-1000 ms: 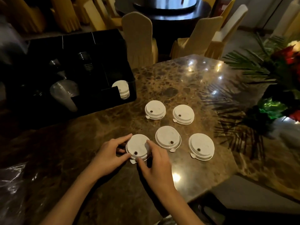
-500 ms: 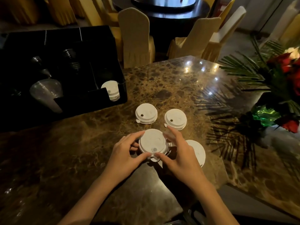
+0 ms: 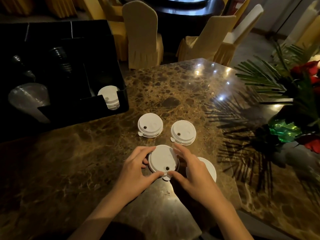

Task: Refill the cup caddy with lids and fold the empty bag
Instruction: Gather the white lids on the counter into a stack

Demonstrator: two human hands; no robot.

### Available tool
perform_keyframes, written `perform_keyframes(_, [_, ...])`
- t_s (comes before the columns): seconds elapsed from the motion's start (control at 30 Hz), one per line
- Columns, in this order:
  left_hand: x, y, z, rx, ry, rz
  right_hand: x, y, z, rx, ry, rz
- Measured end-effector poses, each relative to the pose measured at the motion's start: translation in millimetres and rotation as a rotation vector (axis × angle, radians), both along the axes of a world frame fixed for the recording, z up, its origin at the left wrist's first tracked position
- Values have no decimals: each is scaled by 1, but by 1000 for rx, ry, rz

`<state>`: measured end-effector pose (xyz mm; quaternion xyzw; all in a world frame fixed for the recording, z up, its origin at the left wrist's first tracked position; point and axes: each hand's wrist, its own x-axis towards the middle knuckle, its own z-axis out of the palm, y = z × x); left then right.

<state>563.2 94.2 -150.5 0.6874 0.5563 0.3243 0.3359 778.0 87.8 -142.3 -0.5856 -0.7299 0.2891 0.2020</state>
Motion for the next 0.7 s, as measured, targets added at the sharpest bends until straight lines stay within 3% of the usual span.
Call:
perform_keyframes(0.33, [2, 1, -1, -44, 51, 12, -4, 12, -5, 14, -77, 63])
perform_keyframes(0.7, [-8, 24, 7, -115, -35, -60, 0, 27, 16, 48, -88, 55])
